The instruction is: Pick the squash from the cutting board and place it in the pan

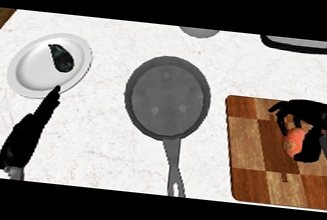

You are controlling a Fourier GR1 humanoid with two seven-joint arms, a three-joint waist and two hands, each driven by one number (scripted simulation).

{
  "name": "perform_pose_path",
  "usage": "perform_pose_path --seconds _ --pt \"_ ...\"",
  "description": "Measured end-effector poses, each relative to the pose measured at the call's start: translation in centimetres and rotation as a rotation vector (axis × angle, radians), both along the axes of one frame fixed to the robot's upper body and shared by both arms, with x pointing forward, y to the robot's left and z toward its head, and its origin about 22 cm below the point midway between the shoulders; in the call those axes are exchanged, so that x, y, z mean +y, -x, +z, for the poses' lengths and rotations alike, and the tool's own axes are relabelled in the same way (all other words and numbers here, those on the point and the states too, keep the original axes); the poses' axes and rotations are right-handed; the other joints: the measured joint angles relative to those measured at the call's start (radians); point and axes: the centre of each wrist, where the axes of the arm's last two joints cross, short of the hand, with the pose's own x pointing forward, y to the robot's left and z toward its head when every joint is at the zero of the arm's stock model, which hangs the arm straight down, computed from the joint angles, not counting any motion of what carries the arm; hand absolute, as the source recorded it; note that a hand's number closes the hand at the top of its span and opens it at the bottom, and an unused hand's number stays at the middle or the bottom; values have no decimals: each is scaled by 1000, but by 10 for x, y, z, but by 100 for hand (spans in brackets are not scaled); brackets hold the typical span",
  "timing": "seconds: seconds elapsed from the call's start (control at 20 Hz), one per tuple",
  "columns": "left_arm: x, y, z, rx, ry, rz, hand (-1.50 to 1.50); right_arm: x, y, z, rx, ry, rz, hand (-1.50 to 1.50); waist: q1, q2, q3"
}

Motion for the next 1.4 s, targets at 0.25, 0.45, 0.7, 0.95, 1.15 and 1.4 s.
perform_pose_path --seconds 0.25,0.45,0.7,0.95,1.15,1.4 --pt "1 1 2 10 2 -5 0 -1 -5 11 -226 39 -149 150 -4 6 6" --pt "-5 1 0 9 2 -5 0 7 -12 40 -488 -28 -177 150 -11 6 8" --pt "0 4 2 10 -2 -2 0 30 -15 78 -818 -174 -109 150 -8 5 9" --pt "-5 7 8 6 4 -3 0 66 -15 100 -957 -300 -42 150 -4 6 8" --pt "-12 6 7 8 5 -7 0 103 -22 110 -954 -398 -25 150 0 8 8" --pt "-4 2 2 1 6 -17 0 160 -34 116 -888 -498 -13 150 6 10 8"
